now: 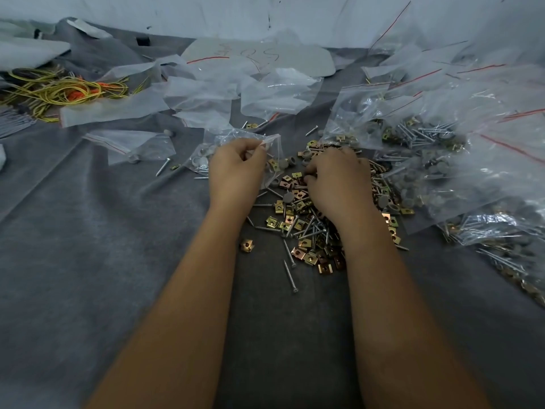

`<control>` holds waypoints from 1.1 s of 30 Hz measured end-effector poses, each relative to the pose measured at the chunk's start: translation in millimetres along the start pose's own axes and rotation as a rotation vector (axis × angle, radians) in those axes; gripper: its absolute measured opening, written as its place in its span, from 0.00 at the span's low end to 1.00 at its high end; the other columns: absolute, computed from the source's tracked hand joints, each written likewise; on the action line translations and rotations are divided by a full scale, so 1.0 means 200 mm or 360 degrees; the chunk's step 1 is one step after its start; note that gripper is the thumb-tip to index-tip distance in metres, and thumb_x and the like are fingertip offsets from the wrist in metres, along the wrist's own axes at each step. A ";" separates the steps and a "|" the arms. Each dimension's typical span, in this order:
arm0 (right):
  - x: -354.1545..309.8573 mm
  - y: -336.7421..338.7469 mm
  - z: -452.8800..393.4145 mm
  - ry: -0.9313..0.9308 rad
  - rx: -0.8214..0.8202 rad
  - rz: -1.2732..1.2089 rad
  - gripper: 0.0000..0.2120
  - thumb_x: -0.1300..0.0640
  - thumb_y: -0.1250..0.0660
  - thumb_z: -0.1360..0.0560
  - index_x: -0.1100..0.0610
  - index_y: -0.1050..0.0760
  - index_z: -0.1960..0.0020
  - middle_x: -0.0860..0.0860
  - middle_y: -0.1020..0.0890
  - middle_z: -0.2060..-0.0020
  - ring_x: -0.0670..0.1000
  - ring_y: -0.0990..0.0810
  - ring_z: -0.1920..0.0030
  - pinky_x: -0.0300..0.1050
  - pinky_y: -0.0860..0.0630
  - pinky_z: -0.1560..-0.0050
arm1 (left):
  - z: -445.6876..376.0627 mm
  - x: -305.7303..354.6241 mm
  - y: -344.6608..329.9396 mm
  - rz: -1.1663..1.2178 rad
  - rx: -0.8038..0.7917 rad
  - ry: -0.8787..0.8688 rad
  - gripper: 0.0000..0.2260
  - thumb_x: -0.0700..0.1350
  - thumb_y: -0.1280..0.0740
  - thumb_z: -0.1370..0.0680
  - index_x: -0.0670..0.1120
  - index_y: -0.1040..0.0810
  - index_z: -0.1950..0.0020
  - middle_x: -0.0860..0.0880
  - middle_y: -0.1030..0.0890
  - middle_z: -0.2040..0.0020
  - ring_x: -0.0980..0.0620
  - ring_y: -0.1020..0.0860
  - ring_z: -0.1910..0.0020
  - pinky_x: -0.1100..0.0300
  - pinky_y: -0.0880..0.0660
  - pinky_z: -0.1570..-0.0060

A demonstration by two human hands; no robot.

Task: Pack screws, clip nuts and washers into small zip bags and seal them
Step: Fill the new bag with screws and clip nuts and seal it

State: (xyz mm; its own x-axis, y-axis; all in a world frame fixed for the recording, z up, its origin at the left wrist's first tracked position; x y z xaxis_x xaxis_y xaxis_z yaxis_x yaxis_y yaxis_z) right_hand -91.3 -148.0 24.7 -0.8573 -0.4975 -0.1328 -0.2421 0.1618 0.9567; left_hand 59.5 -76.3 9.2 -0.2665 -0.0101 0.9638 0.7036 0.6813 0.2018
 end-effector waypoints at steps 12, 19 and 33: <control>-0.09 0.12 0.02 0.0044 0.0419 -0.1079 0.03 0.60 0.31 0.25 0.56 0.19 0.52 0.48 0.20 0.58 0.47 0.22 0.56 0.47 0.22 0.53 | 0.00 0.00 -0.03 0.0016 -0.0006 -0.0022 0.07 0.43 0.33 0.22 0.56 0.21 0.54 0.50 0.24 0.67 0.58 0.28 0.72 0.66 0.29 0.74; -0.08 0.09 0.03 -0.0011 0.0468 -0.1072 0.12 0.64 0.39 0.21 0.56 0.22 0.41 0.50 0.18 0.46 0.49 0.22 0.46 0.45 0.24 0.46 | 0.00 -0.01 -0.01 0.0089 0.0045 0.0027 0.07 0.43 0.34 0.21 0.48 0.18 0.45 0.46 0.21 0.62 0.55 0.25 0.67 0.60 0.25 0.67; -0.08 -0.05 0.00 0.0098 -0.0119 -0.0262 0.13 0.57 0.39 0.23 0.49 0.18 0.43 0.50 0.21 0.43 0.57 0.31 0.37 0.54 0.36 0.38 | -0.01 -0.03 -0.02 0.0114 0.0048 0.0071 0.08 0.44 0.34 0.20 0.47 0.18 0.44 0.47 0.22 0.62 0.54 0.26 0.66 0.57 0.25 0.64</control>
State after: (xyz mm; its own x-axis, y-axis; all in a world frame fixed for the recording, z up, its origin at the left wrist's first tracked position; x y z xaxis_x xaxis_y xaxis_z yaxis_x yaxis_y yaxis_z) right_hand -75.2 -141.3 17.5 -0.7788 -0.5638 -0.2751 -0.3404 0.0115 0.9402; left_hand 60.1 -79.7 3.0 -0.1860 0.0075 0.9825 0.6997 0.7030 0.1271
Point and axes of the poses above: each hand's wrist, its own z-axis away from the middle knuckle, its own y-axis out of the back of the hand, x = y × z, the point moved 7 cm from there along -z, towards the middle knuckle
